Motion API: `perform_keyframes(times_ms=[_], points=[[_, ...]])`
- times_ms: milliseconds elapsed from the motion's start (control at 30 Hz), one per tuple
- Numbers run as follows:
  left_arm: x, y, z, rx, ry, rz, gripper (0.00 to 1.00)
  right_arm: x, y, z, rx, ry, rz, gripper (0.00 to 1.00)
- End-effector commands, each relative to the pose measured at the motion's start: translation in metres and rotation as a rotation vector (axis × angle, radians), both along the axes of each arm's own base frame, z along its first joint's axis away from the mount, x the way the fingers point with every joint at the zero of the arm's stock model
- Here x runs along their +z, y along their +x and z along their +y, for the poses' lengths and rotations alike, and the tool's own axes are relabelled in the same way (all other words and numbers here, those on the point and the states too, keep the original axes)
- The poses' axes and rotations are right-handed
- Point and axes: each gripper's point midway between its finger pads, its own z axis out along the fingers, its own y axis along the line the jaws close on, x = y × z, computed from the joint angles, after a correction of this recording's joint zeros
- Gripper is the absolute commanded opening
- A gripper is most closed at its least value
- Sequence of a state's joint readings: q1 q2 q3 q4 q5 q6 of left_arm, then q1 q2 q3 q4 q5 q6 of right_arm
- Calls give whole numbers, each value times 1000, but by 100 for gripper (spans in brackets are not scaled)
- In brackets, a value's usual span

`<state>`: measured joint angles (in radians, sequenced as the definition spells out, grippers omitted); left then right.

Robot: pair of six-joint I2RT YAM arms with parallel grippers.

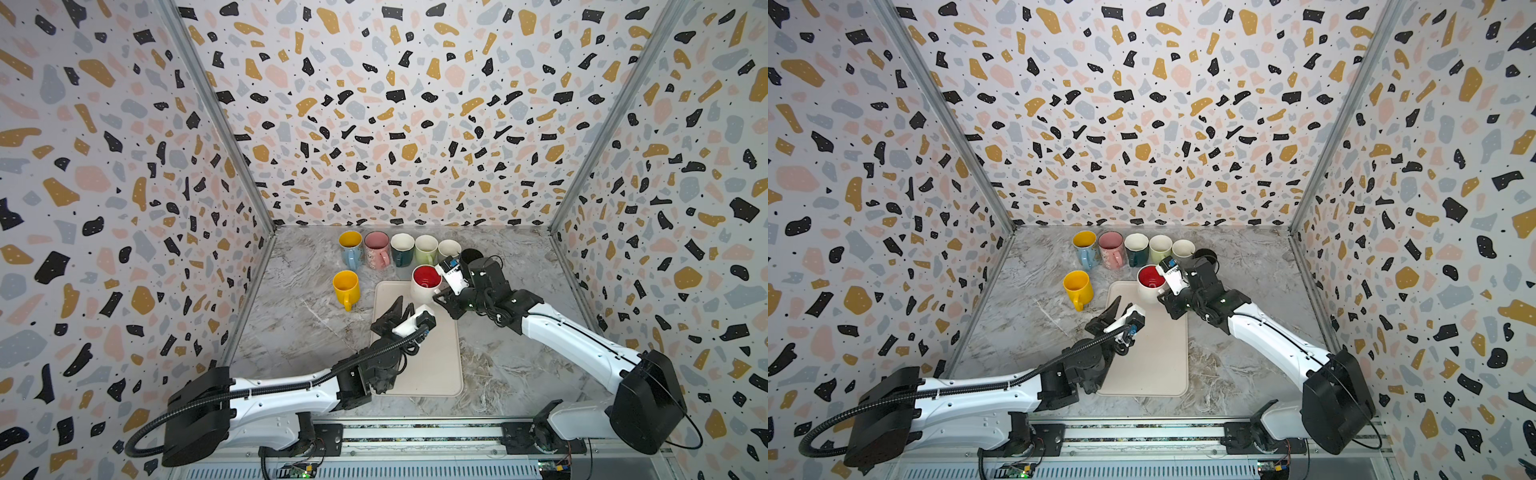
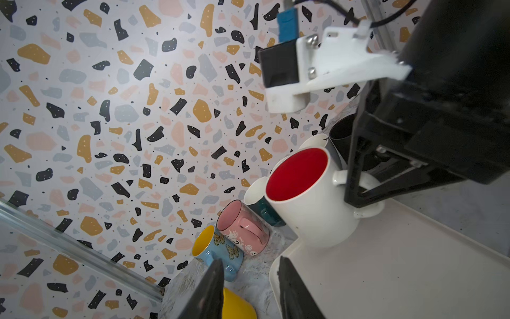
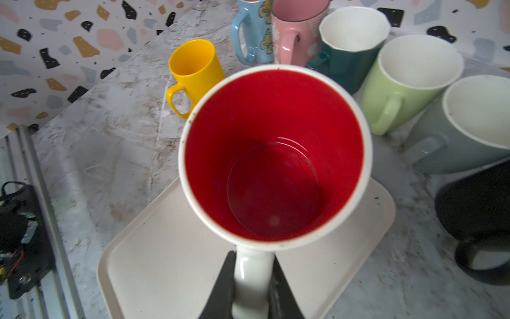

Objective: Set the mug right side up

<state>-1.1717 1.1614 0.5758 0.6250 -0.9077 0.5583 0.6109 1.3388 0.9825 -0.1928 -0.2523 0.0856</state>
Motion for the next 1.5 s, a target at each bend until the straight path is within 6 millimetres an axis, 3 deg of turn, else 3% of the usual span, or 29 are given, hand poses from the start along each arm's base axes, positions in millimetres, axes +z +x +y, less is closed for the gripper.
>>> perform_keyframes(times_ms=[0, 467, 667, 900, 1100, 1467], points=[[23, 17, 22, 93, -182, 30, 39, 33, 18, -17, -144, 54, -109, 0], [51, 54, 107, 186, -665, 111, 60, 9, 20, -78, -438, 20, -98, 0], [52, 64, 134, 237, -781, 137, 74, -16, 16, -99, -546, -13, -54, 0], [38, 76, 160, 299, -872, 207, 84, -36, 7, -123, -649, -71, -35, 0], [29, 85, 172, 297, -952, 252, 87, -48, 4, -129, -673, -74, -27, 0], [23, 96, 174, 231, -1048, 329, 89, -56, 8, -125, -669, -24, -37, 0]])
